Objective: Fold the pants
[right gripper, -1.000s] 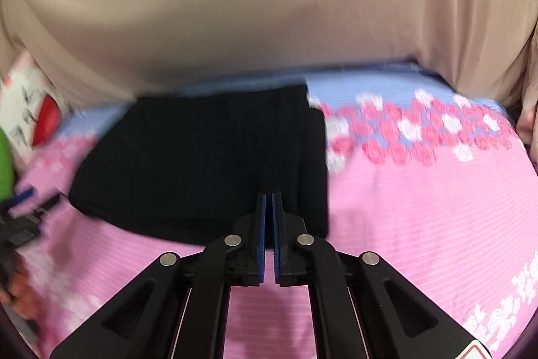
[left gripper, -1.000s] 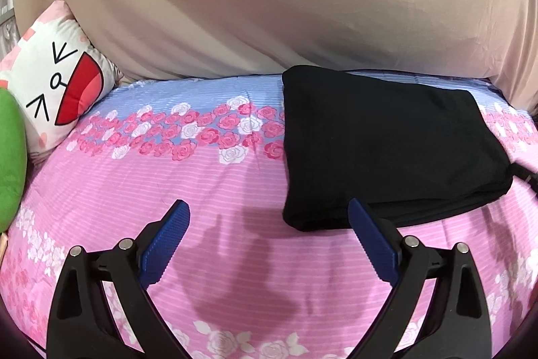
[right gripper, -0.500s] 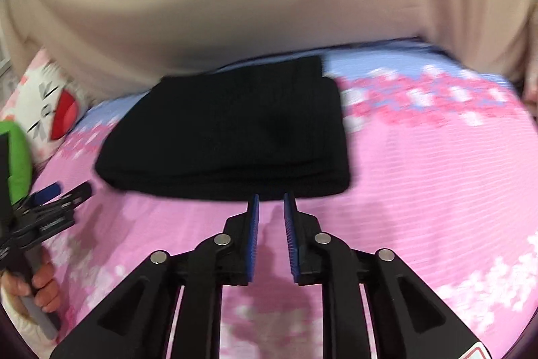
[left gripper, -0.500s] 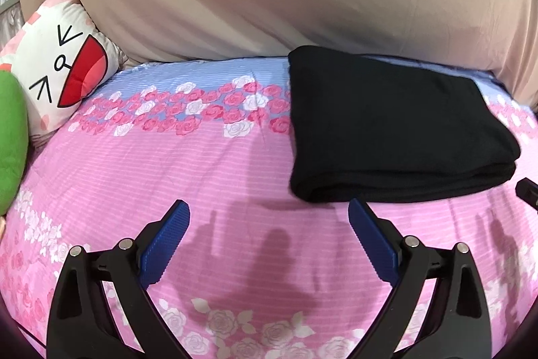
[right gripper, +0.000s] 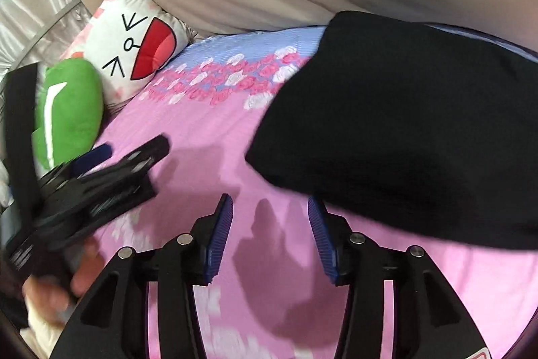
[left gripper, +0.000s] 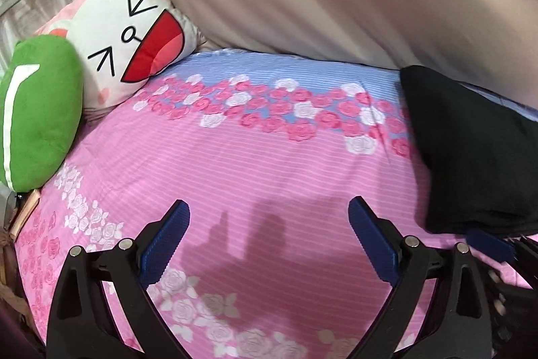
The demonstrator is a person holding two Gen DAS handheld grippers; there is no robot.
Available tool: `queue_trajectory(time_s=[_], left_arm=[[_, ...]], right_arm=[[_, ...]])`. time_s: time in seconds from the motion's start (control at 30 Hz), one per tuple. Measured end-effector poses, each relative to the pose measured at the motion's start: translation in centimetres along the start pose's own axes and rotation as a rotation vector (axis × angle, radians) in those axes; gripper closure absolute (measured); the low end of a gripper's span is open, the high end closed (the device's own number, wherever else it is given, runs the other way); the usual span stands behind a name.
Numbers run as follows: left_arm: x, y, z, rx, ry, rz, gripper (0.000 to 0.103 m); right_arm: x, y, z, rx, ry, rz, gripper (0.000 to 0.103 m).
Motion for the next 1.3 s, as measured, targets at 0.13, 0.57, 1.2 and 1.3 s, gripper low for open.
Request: queue_trajectory(time_s=[0.13,0.57,1.2,1.3], left_arm=[[-0.4,-0.3,-1.0,0.028,0.031,-0.029,0.010],[-0.8,-0.4,-1.2,0.026,0.044,-0.050,0.010],[0.7,2.4,4.6,-0.088,0.292,-0.120,0.008],[1.5,2.9,6.0,-0.138,0.296,-0.086,0.008]], right_arm=[[-1.5,-1.9,0.0,-0.042,0.021,0.057,0.056],[-5.3,-3.8,-2.5,-0.010,0.072,-0.012,0.082],[14.0,3.8,16.5,-0.365,0.252,0.189,0.042],[11.8,3.5,16.3,-0.348,0.215,0.176,0.054]])
Point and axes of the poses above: each gripper's, at about its wrist camera, not at the fingertips, and x roughly against the way its jaws point, z to its right, y to its underside, the point moved 2 cm from there along -x, roughly the way its jaws point, and after that the axes turned 4 degrees about x, right-handed, at the moved point
